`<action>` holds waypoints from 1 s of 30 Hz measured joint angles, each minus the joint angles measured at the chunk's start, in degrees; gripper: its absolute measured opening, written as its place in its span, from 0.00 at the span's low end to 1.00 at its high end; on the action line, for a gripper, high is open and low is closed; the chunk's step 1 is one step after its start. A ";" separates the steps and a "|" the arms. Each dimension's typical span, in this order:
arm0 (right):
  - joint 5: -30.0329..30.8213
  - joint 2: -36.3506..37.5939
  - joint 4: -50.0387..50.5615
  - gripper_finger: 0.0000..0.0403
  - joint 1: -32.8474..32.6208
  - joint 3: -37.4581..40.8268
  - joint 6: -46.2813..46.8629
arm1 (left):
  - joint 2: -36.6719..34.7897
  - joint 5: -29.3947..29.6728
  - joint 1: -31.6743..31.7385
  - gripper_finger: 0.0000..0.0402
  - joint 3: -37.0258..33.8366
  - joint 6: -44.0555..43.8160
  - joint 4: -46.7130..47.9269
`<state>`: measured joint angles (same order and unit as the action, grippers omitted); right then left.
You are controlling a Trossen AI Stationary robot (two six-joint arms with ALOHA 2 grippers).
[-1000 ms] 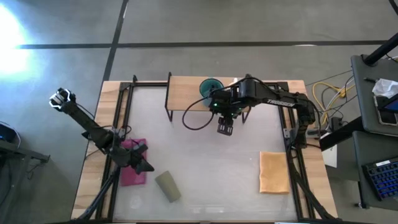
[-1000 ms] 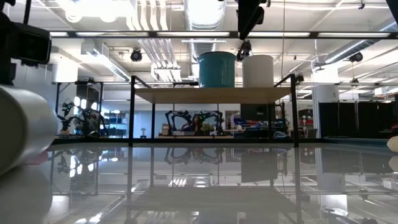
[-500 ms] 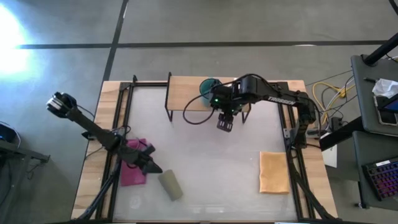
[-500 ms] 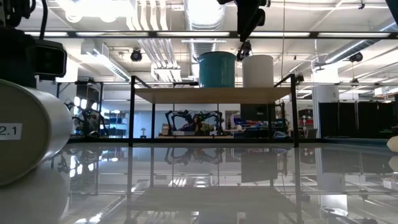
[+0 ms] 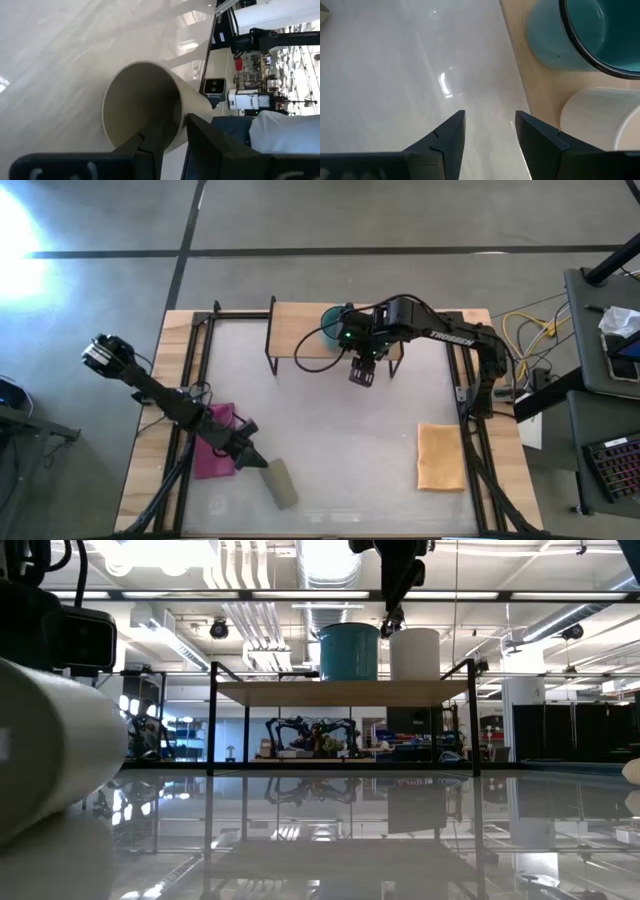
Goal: Stack small to large cups/mugs on shelf
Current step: Put the gray cup on the shelf
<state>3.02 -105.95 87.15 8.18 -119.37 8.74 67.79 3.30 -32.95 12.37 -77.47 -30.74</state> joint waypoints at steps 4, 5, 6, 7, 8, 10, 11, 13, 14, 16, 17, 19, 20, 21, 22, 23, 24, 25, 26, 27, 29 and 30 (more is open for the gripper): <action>0.00 0.00 0.00 0.41 0.14 0.00 -0.41 | 2.81 -0.94 0.00 0.16 -0.16 0.00 -5.43; -0.02 0.00 0.00 0.41 0.14 0.00 -0.42 | 3.57 -1.64 0.00 0.16 -0.20 0.04 -7.04; -0.01 0.00 -0.02 0.41 0.14 0.00 -0.44 | 4.44 -2.76 0.00 0.16 -0.20 0.25 -8.70; 0.00 0.00 -0.04 0.41 0.14 0.00 -0.42 | 5.36 -3.92 0.00 0.16 -0.19 0.30 -10.03; -0.02 0.00 -0.02 0.41 0.14 0.00 -0.42 | 6.22 -5.18 0.00 0.16 -0.18 0.34 -10.94; -0.01 0.02 -0.04 0.41 0.14 0.00 -0.42 | 8.01 -8.20 0.00 0.16 0.03 0.36 -13.46; 0.00 0.02 -0.02 0.41 0.14 0.00 -0.39 | 8.79 -9.37 0.00 0.16 0.13 0.36 -14.71; 0.00 0.02 -0.04 0.41 0.14 0.02 -0.05 | 10.24 -10.52 -0.03 0.16 0.27 0.28 -16.14; 0.00 0.02 -0.02 0.41 0.12 0.01 0.07 | 10.88 -10.57 -0.01 0.16 0.31 0.28 -16.98; -0.01 0.02 0.00 0.41 0.12 0.01 0.53 | 11.88 -10.53 0.00 0.16 0.32 0.28 -18.86; 0.00 0.03 -0.02 0.41 0.12 0.02 0.77 | 12.39 -10.53 0.00 0.16 0.37 0.23 -19.49; 0.00 0.07 0.00 0.41 0.12 0.02 1.20 | 13.28 -10.53 0.00 0.16 0.38 -0.01 -19.76; 0.00 0.09 -0.01 0.41 0.12 0.02 1.35 | 13.69 -10.55 0.00 0.16 0.53 -0.05 -19.69; -0.01 0.12 0.00 0.41 0.12 0.02 1.37 | 13.99 -10.57 0.00 0.16 0.77 -0.07 -19.73; 0.00 0.14 0.00 0.41 0.12 0.02 1.42 | 14.32 -10.57 0.00 0.16 1.03 -0.07 -19.87; 0.00 0.15 0.00 0.41 0.12 0.02 1.61 | 14.68 -10.59 0.00 0.16 1.29 -0.07 -19.93; -0.04 0.15 0.00 0.41 0.12 0.02 1.78 | 15.04 -10.59 0.00 0.16 1.54 -0.07 -19.90; -0.08 0.15 0.06 0.41 0.12 0.02 1.80 | 15.44 -10.60 0.00 0.16 1.74 -0.07 -19.89; -0.28 0.17 0.27 0.41 0.12 0.02 1.81 | 15.69 -10.70 0.00 0.16 1.98 -0.09 -19.87; -0.63 0.16 0.90 0.41 0.10 0.02 2.16 | 15.97 -10.76 0.00 0.16 2.23 -0.09 -19.89; -2.45 0.17 2.57 0.41 -0.08 0.27 3.18 | 16.43 -11.45 0.00 0.16 2.59 -0.08 -19.87; -4.03 0.24 2.91 0.41 -0.27 0.63 3.65 | 16.52 -11.83 0.00 0.16 2.70 0.02 -19.86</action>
<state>-1.00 -105.71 90.06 7.91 -118.74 12.39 84.31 -8.52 -32.95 15.07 -77.44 -50.60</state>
